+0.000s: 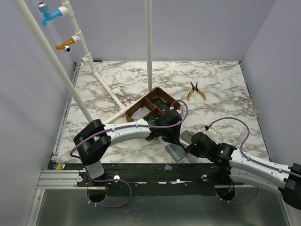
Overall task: Take the credit cards out of the card holder
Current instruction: Open the card holder at the center of the board.
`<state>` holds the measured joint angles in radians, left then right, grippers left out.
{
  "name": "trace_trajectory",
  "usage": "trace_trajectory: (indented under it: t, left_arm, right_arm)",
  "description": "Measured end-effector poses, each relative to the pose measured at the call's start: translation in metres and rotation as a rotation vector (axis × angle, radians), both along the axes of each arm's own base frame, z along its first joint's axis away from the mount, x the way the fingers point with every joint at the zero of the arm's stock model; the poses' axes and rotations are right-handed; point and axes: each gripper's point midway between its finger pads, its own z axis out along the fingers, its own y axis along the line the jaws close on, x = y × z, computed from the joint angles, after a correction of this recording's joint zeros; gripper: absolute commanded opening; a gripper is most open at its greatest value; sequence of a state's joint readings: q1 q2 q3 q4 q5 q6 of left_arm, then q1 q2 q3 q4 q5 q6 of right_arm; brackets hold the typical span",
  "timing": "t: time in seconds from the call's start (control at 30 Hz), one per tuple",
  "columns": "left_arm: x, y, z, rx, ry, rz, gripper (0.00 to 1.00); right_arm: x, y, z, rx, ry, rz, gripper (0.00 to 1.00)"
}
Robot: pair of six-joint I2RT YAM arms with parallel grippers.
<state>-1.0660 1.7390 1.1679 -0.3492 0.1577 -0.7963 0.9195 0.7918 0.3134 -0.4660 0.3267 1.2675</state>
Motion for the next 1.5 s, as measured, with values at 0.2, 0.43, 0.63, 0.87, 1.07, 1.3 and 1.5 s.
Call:
trace_trajectory:
  t: [0.2,0.43,0.63,0.87,1.07,1.3,1.5]
  left_arm:
    - [-0.007,0.018,0.0,0.009,-0.009,0.01,0.22]
    - [-0.018,0.038,-0.025,0.07,0.033,0.024,0.2]
    - [-0.019,0.039,-0.026,0.07,0.037,0.031,0.18]
    - [-0.021,0.042,-0.032,0.076,0.05,0.043,0.16]
    - [-0.021,0.047,-0.035,0.081,0.057,0.054,0.12]
    - [-0.021,0.055,-0.038,0.082,0.063,0.072,0.11]
    - [-0.022,0.062,-0.038,0.079,0.065,0.084,0.11]
  right_arm:
    - [0.007,0.0,0.005,-0.011,-0.029,-0.015,0.27]
    - [0.012,0.001,0.0,-0.064,-0.024,-0.006,0.44]
    - [0.021,0.007,0.008,-0.075,-0.052,0.008,0.57]
    - [0.025,0.009,0.006,-0.102,-0.053,0.021,0.66]
    - [0.024,0.011,0.001,-0.111,-0.037,0.026,0.66]
    - [0.014,0.03,0.005,-0.021,0.004,0.055,0.68]
    - [0.002,0.057,0.009,0.078,0.039,0.1,0.68]
